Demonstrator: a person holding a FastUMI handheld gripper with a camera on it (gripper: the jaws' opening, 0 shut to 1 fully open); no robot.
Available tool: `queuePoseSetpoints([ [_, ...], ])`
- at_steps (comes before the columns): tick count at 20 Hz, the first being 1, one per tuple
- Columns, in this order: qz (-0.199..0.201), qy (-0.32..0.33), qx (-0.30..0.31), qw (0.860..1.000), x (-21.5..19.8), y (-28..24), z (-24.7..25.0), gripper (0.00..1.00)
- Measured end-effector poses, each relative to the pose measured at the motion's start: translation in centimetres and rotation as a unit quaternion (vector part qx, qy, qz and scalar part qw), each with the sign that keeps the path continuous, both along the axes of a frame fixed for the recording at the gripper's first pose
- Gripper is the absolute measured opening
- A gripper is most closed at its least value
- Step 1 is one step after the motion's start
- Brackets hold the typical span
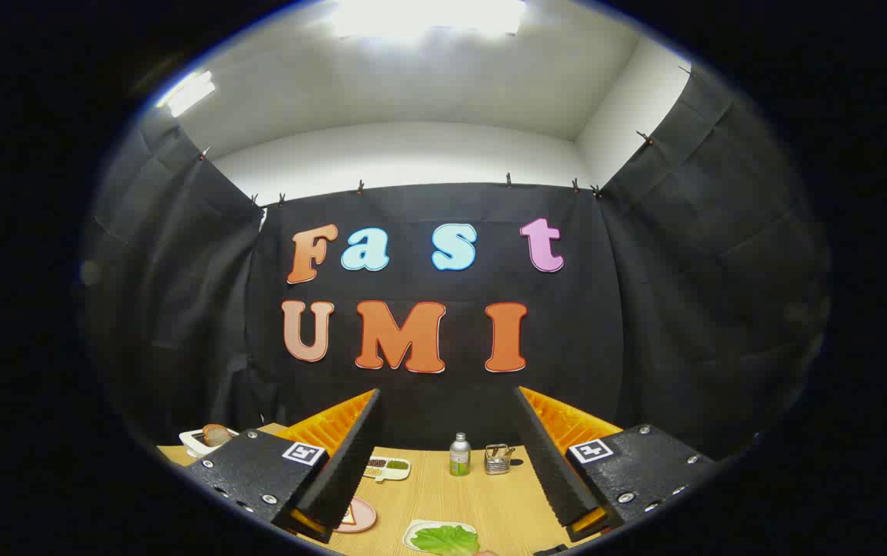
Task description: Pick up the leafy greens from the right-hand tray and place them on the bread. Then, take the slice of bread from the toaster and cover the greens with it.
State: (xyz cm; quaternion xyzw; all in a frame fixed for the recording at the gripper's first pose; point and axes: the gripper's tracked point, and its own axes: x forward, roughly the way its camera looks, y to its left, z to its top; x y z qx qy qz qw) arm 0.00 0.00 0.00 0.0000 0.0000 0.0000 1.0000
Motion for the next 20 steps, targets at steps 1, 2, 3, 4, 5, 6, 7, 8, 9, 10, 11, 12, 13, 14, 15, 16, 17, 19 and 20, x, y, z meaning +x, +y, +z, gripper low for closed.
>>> queuePoseSetpoints([
  [1,0.000,-0.002,0.000,1.000,0.0,-0.1,0.0,0.99],
  [2,0.000,-0.003,0.001,1.000,-0.1,-0.1,0.2,0.99],
  [3,0.004,-0.005,0.002,1.000,-0.2,0.1,0.3,0.99],
  [4,0.006,-0.007,0.003,1.000,-0.2,0.2,0.3,0.99],
  [5,0.007,-0.009,0.003,1.000,-0.2,0.0,0.3,0.99],
  [6,0.008,-0.012,0.003,1.000,-0.2,-0.1,0.5,0.99],
  [7,0.009,-0.015,0.003,1.000,-0.2,-0.1,0.6,0.99],
  [8,0.009,-0.017,0.004,1.000,-0.3,-0.1,0.6,0.99],
  [9,0.010,-0.018,0.004,1.000,-0.3,0.0,0.4,0.99],
  [10,0.010,-0.017,0.005,1.000,-0.2,-0.1,0.2,0.99],
  [11,0.012,-0.016,0.005,1.000,-0.2,0.0,0.0,0.99],
  [12,0.015,-0.015,0.006,1.000,-0.1,0.2,-0.1,0.99],
  [13,0.016,-0.013,0.007,1.000,-0.1,0.3,-0.1,0.99],
  [14,0.018,-0.012,0.008,1.000,0.1,0.4,0.0,0.99],
  [15,0.018,-0.012,0.009,1.000,0.2,0.5,0.1,0.99],
  [16,0.019,-0.013,0.010,1.000,0.2,0.7,0.2,0.99],
  [17,0.023,-0.016,0.009,1.000,0.2,1.0,0.3,0.99],
  [19,0.026,-0.017,0.006,1.000,0.3,1.2,0.0,0.99],
  [20,0.030,-0.016,0.005,0.999,0.4,1.4,-0.4,0.99],
])
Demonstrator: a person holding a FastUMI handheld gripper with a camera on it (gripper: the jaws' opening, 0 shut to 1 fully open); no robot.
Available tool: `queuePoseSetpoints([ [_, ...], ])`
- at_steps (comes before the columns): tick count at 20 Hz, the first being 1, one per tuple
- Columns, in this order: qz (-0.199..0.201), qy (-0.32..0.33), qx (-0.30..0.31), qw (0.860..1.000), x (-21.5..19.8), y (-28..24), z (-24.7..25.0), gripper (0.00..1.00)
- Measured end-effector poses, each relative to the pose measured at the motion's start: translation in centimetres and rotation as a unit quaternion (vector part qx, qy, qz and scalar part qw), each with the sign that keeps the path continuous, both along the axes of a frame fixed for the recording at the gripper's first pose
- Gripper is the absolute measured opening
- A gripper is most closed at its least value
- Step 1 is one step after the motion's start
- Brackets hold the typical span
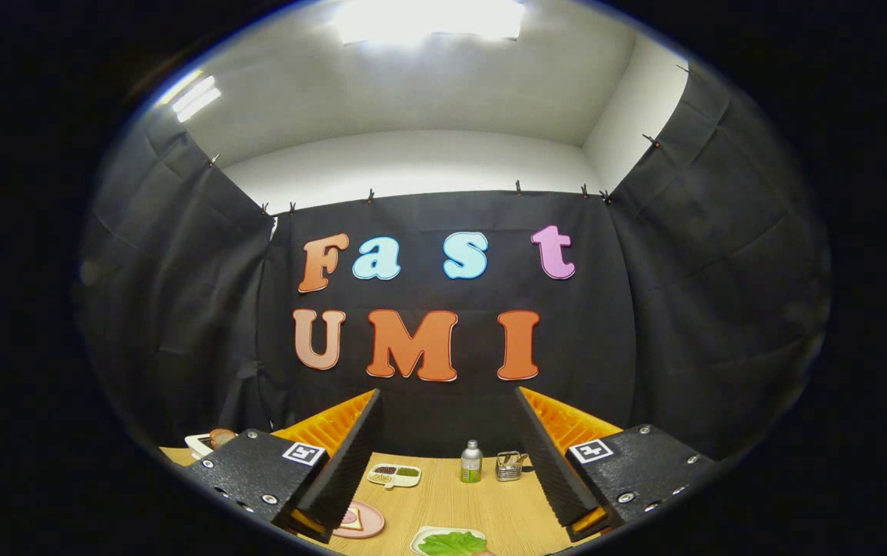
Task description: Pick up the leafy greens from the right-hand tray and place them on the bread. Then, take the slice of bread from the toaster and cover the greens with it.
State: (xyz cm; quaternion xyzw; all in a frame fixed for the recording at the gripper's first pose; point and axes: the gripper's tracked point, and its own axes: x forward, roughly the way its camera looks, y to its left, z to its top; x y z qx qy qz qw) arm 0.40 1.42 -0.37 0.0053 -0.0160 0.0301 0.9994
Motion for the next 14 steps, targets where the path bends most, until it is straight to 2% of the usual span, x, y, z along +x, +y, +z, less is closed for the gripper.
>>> queuePoseSetpoints([
  [7,0.037,-0.002,-0.004,0.999,0.6,0.8,-2.6,0.99],
  [11,0.083,0.013,-0.039,0.996,0.4,1.7,-4.3,0.99],
  [14,0.123,0.046,-0.037,0.991,0.0,2.5,-6.6,0.99],
])
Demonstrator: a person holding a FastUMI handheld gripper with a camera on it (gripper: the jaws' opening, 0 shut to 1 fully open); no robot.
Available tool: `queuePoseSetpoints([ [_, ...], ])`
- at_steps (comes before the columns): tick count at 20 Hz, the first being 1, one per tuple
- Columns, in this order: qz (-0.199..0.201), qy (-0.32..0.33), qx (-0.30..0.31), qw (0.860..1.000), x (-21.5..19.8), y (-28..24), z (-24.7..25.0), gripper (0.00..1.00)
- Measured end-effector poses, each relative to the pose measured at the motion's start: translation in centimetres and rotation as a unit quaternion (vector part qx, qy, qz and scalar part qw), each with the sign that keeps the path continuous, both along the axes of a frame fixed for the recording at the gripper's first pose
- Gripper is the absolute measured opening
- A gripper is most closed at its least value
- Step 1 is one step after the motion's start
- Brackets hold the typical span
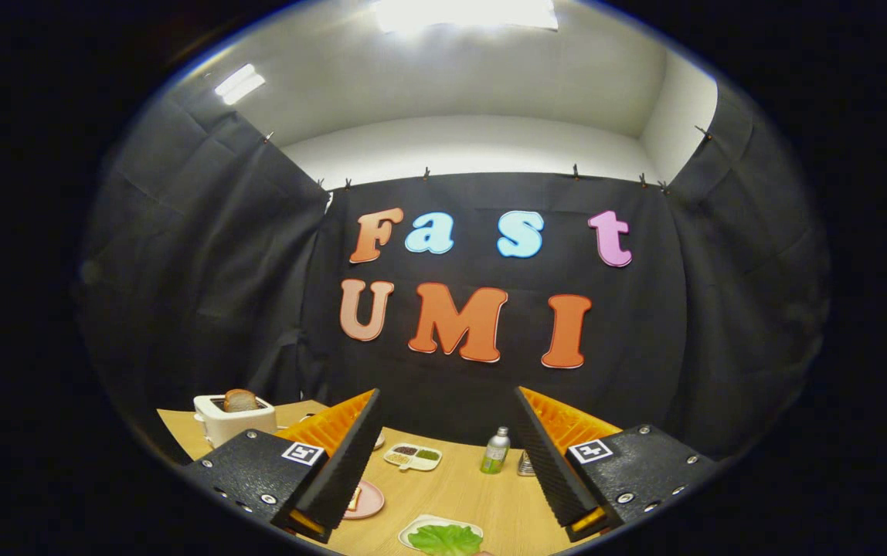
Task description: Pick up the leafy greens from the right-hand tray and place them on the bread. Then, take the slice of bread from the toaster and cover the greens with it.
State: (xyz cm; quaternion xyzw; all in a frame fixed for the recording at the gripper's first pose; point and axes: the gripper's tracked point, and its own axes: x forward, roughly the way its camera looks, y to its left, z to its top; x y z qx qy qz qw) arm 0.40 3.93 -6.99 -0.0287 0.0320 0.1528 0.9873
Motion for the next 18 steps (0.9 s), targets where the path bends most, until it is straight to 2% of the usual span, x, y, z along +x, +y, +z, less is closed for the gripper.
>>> queuePoseSetpoints([
  [3,0.021,0.049,-0.004,0.999,1.0,0.9,-2.8,0.98],
  [8,0.029,0.136,0.010,0.990,2.2,0.7,-7.1,0.98],
  [11,0.038,0.191,0.009,0.981,2.5,1.1,-10.0,0.98],
  [14,0.043,0.232,-0.017,0.972,2.6,1.2,-12.9,0.99],
  [18,0.069,0.308,-0.019,0.949,2.1,2.0,-17.2,0.99],
])
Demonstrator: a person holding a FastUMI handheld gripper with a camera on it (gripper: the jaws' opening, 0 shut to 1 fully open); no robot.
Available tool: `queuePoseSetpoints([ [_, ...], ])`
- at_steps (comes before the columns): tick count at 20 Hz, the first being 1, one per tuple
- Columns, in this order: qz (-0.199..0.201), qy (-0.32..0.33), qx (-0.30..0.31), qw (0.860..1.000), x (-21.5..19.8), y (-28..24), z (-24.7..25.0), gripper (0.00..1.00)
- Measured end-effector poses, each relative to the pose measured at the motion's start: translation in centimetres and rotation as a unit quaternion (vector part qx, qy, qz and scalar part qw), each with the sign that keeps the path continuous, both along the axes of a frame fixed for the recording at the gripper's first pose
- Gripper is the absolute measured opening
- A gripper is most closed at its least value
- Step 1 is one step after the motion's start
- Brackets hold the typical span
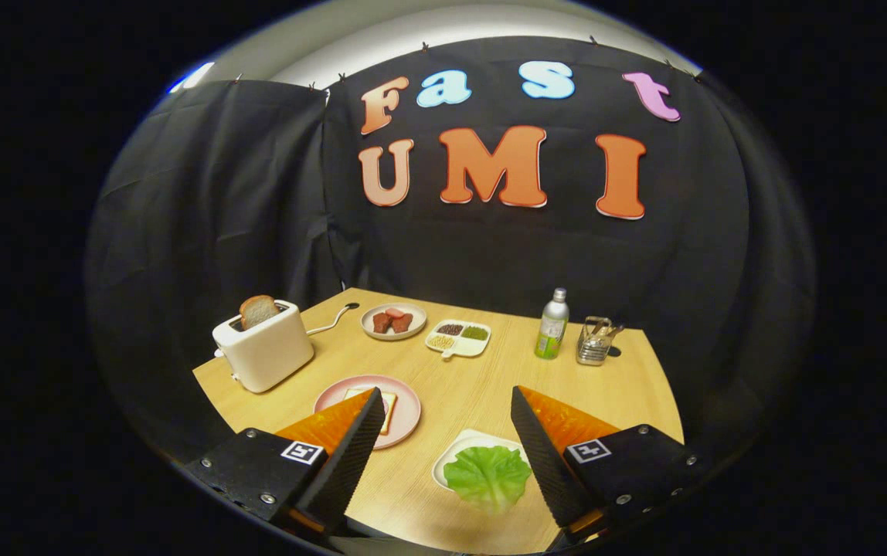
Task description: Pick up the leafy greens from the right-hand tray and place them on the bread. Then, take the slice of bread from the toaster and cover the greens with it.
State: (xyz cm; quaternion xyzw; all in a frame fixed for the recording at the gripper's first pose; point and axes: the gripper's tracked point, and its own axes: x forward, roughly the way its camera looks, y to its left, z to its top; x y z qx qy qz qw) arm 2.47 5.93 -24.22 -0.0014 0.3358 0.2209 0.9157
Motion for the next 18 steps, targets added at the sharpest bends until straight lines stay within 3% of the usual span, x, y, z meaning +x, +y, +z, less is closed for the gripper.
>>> queuePoseSetpoints([
  [7,0.016,0.117,-0.029,0.993,-0.7,-1.0,-7.3,0.97],
  [18,0.056,0.283,-0.100,0.952,-3.4,-2.7,-17.7,0.89],
])
